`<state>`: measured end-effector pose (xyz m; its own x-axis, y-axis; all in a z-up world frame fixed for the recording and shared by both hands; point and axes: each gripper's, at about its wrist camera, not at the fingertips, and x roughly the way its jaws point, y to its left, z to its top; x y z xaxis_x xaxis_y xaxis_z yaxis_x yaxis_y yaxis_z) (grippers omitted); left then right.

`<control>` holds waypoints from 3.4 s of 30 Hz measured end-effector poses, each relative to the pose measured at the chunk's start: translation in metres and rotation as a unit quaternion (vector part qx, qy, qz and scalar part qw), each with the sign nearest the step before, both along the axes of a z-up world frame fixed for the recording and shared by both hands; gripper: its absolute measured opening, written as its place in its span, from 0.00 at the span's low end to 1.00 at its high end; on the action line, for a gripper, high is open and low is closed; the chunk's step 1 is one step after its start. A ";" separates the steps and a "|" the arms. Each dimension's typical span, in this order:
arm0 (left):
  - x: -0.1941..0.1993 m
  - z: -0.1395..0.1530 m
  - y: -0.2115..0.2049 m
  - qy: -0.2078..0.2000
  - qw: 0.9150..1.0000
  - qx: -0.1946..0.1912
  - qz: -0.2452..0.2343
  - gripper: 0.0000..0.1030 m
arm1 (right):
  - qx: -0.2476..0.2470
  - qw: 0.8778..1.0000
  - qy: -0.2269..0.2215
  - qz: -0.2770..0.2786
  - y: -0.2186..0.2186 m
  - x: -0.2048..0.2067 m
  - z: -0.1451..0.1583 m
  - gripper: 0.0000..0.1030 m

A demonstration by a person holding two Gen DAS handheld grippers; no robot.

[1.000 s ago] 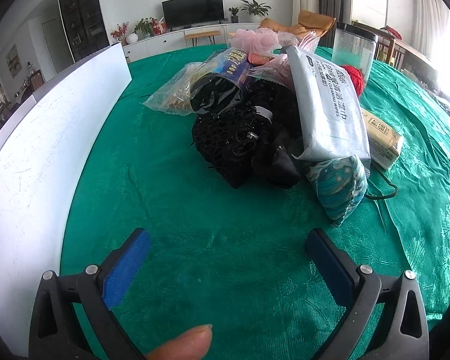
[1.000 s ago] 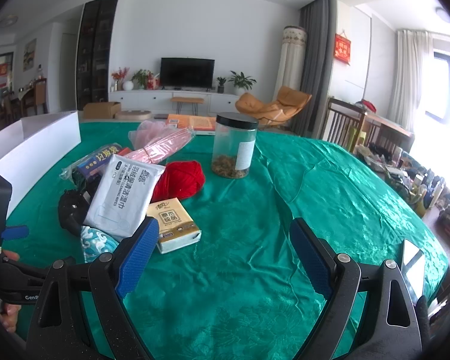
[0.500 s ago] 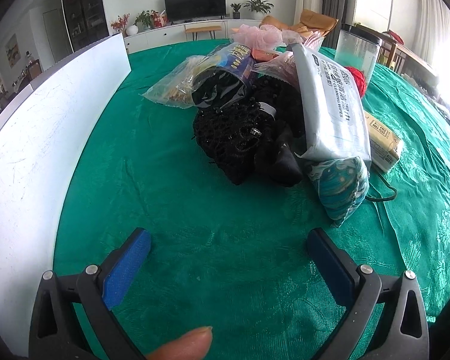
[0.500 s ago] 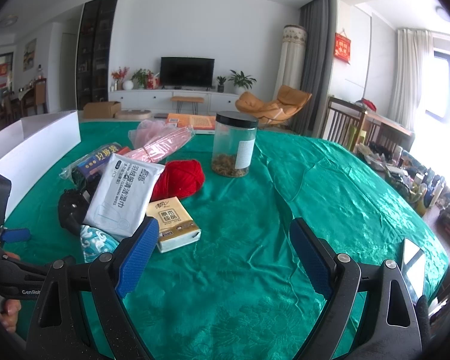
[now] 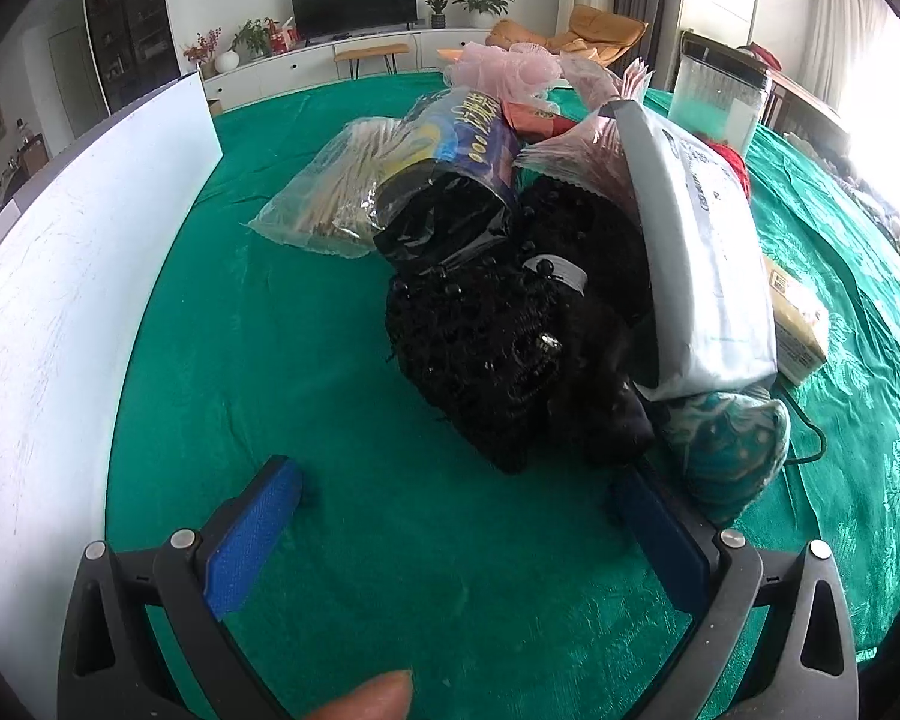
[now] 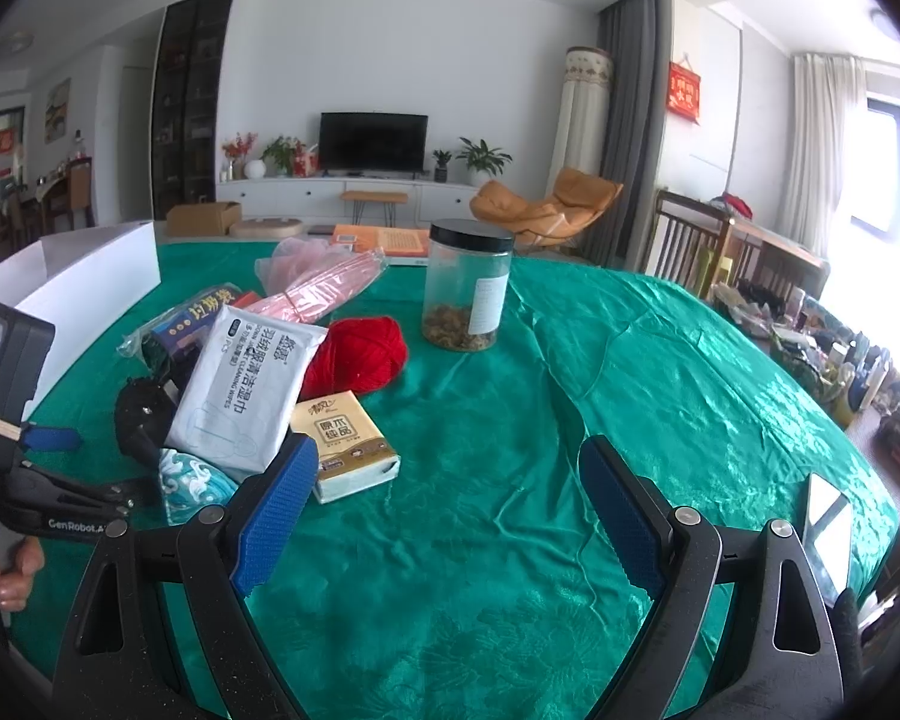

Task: Organize soft objects
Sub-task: 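Move the left gripper toward the black lace bundle in the pile, then move the right gripper to the gold tissue pack while the left gripper straddles the black bundle, then close the left gripper on the black bundle and lift while the right grasps the tissue pack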

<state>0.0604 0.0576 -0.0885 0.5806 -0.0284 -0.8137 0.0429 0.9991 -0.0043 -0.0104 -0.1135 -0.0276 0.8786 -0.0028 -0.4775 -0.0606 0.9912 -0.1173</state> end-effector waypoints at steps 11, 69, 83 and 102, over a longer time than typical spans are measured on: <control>-0.004 -0.001 -0.001 -0.011 1.000 -0.001 0.000 1.00 | 0.025 0.999 0.031 -0.006 -0.009 0.009 -0.006 0.88; -0.005 -0.001 -0.001 -0.011 1.000 -0.003 -0.004 1.00 | 0.078 0.971 0.214 -0.065 -0.073 0.103 -0.055 0.73; 0.018 0.037 -0.007 -0.025 0.999 0.009 -0.046 0.98 | 0.064 0.974 0.201 -0.078 -0.062 0.099 -0.066 0.82; -0.021 0.026 -0.018 0.010 0.993 0.063 -0.098 0.96 | 0.107 0.963 0.240 -0.065 -0.073 0.112 -0.058 0.83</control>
<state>0.0396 0.0395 -0.0621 0.5574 -0.0369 -0.8294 0.2370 0.9645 0.1164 0.1013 -0.1869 -0.0860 0.5557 0.0457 -0.8301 0.0689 0.9925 0.1007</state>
